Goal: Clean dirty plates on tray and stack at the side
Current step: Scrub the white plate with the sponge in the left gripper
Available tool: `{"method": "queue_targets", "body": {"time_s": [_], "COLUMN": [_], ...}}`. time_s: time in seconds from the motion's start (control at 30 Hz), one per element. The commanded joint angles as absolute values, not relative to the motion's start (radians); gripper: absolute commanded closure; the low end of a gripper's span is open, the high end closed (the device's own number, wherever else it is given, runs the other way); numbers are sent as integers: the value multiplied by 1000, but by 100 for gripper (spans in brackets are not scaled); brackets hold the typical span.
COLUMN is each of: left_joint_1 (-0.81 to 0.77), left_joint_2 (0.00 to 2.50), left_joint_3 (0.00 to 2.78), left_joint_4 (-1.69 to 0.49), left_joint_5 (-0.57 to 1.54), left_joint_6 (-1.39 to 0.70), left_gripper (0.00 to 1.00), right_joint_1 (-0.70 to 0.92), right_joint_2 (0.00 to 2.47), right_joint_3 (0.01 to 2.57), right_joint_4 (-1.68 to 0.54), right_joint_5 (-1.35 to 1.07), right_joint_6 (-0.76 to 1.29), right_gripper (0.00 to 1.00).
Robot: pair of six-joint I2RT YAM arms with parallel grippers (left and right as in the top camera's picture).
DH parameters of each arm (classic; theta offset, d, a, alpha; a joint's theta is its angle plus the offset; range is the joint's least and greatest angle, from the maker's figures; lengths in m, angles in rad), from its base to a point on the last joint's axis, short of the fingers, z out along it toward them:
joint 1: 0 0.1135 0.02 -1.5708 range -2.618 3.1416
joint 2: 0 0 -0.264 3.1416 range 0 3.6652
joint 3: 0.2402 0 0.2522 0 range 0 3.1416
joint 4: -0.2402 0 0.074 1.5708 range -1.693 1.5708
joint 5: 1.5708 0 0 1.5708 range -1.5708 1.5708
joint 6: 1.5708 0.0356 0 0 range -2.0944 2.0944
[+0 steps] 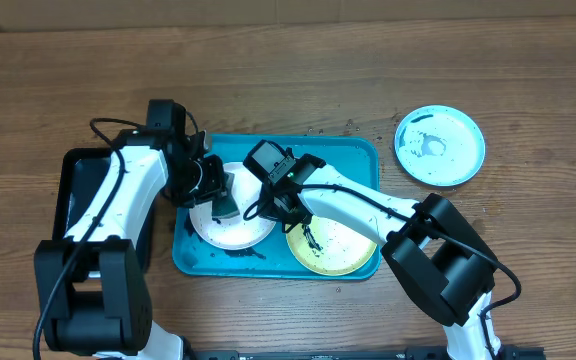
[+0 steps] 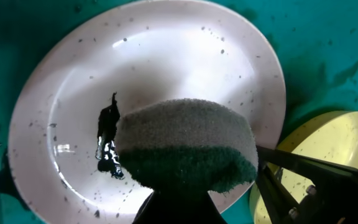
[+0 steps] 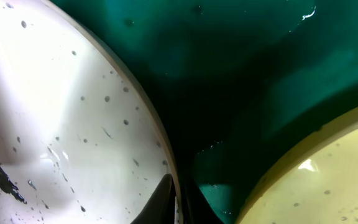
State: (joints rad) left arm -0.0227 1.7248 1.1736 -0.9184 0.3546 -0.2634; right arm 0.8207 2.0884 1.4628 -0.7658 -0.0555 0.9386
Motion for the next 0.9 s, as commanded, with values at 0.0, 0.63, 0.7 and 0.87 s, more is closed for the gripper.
{"method": "queue_targets", "body": {"time_s": [0.0,0.63,0.7,0.87], "left_joint_1": [-54,-66,-66,-65], "left_joint_2": [1746,1747,1747,1747], "left_joint_3": [1137,909,913,962], "left_joint_4": [-871,-619,-637,-694], "left_joint_5": [359,71,-44,-191], "left_joint_6": [-327,-408,-404,-400], "left_gripper": [96,96,96,96], "right_joint_1": [828,828,828,828], "right_joint_2": [2088,2088,2088,2088], "right_joint_3": [1445,1445,1445,1445], "right_joint_4": [-761,-770,-772,-773], "right_joint_5": [-38,-38,-38,-38], "right_joint_6": [943,943,943,942], "right_gripper": [96,96,96,96]}}
